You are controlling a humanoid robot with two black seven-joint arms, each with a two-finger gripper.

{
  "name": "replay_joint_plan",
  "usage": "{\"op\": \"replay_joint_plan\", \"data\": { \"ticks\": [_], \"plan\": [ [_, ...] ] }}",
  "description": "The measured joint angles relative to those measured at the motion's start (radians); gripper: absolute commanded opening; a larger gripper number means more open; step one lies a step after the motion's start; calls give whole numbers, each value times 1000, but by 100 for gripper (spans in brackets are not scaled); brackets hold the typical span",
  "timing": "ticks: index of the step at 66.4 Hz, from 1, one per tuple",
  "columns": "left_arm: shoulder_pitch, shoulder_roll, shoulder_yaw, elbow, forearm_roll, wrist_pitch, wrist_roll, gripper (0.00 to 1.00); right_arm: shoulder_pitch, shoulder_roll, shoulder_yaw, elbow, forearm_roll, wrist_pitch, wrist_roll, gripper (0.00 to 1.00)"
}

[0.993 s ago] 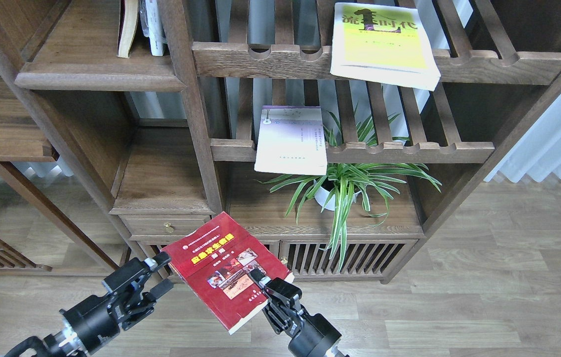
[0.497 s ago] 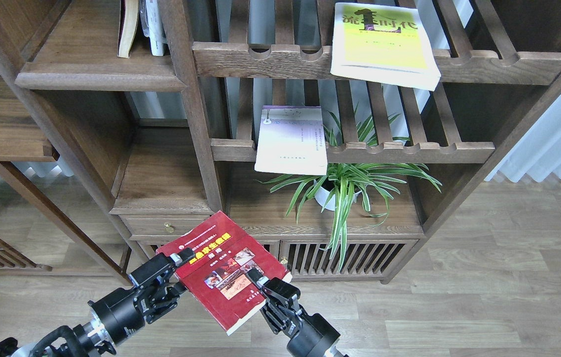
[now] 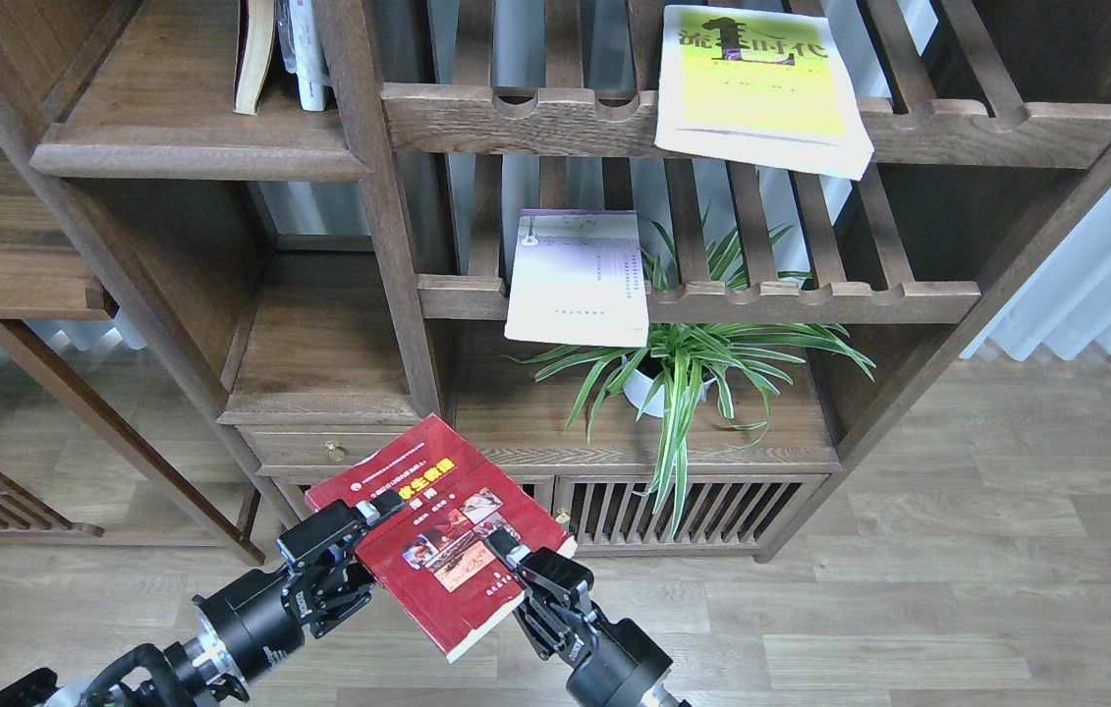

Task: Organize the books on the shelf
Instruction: 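Grasp the red book's other edge with the left gripper, then release with the right gripper and carry the book away with the left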

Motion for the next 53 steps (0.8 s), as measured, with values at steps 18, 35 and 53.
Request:
{"op": "replay_joint_plan", "data": {
  "ticks": [18, 35, 53],
  "plan": [
    [2, -8, 0, 0, -3, 0, -2, 11, -17, 0, 1, 10, 0, 0, -8, 6],
    [0, -25, -2, 0, -5, 0, -5, 4, -19, 0, 2, 13, -2, 0, -9, 13],
    [6, -14, -5, -6, 21, 0, -9, 3, 2, 0, 24, 13, -11, 0, -8, 99]
  ]
}}
